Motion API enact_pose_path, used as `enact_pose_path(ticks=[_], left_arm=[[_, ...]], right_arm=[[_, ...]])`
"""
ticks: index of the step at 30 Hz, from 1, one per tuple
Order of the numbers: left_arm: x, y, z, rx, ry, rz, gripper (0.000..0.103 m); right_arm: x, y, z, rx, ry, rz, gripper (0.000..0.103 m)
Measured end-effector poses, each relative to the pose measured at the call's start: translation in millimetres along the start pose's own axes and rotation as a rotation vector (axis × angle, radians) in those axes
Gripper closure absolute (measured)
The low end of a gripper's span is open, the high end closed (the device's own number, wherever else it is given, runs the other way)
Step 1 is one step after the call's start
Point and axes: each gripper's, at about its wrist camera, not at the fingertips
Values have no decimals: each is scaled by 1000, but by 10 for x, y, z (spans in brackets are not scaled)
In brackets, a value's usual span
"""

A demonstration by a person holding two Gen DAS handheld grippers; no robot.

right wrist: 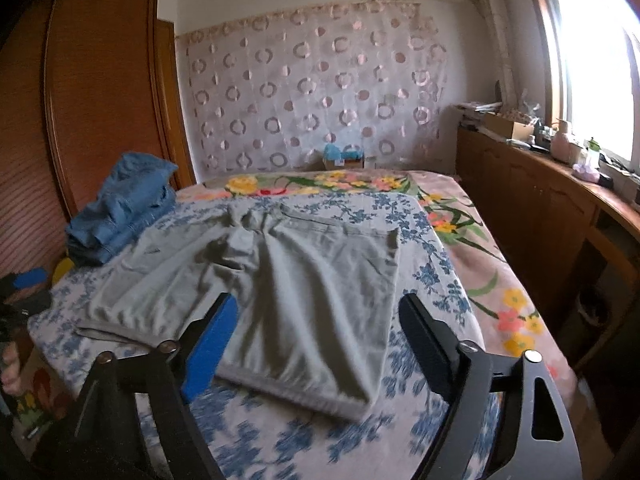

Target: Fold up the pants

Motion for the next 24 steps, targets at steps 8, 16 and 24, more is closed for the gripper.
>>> enact_pose_path(ticks=[8,16,24], left_arm=[[-152,-50,-101,33,-35,19,0],[-347,-194,-184,48,-64,34,0],[-442,-494,-104,42,-48,85,0]], right_arm=[[-132,-506,-432,-19,-94,127,52],[-387,-775,-696,-32,-130,205,55],[-643,-1218,-813,-52,-101,286,66]])
Point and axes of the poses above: each gripper's, at about its wrist camera, not at the fingertips, and y roughly against the way its jaws point, z to its left, x to its underside, and after that the axes turned 13 degrees about y, right-handed
